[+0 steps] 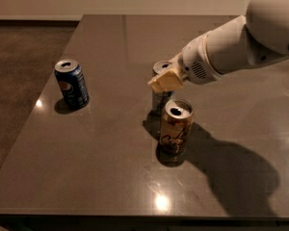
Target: Move redbull can near orange can
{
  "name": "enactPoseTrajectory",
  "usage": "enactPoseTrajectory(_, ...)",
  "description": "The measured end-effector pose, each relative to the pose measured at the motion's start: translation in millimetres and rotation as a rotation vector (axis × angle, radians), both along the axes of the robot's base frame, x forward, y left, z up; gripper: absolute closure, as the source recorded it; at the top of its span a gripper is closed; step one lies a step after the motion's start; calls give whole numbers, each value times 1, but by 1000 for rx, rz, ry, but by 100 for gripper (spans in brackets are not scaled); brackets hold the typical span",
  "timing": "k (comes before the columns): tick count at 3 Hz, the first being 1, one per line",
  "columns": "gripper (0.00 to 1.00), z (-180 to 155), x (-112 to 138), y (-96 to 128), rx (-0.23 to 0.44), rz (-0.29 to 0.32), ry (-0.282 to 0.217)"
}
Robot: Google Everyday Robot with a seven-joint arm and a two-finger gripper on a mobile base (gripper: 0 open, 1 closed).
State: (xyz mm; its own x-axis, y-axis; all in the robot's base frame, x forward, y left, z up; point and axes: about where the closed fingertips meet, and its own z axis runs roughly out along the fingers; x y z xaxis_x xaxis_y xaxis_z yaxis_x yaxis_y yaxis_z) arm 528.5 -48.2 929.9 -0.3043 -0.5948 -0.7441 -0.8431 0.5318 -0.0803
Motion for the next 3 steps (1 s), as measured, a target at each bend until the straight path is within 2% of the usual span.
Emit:
enactPoseTrajectory(1, 14, 0, -1, 2, -1, 3, -1)
enactPoseTrajectory(2, 0, 1, -1, 4, -2, 7, -1)
enactPoseTrajectory(3, 0, 1, -1, 4, -2, 7, -1)
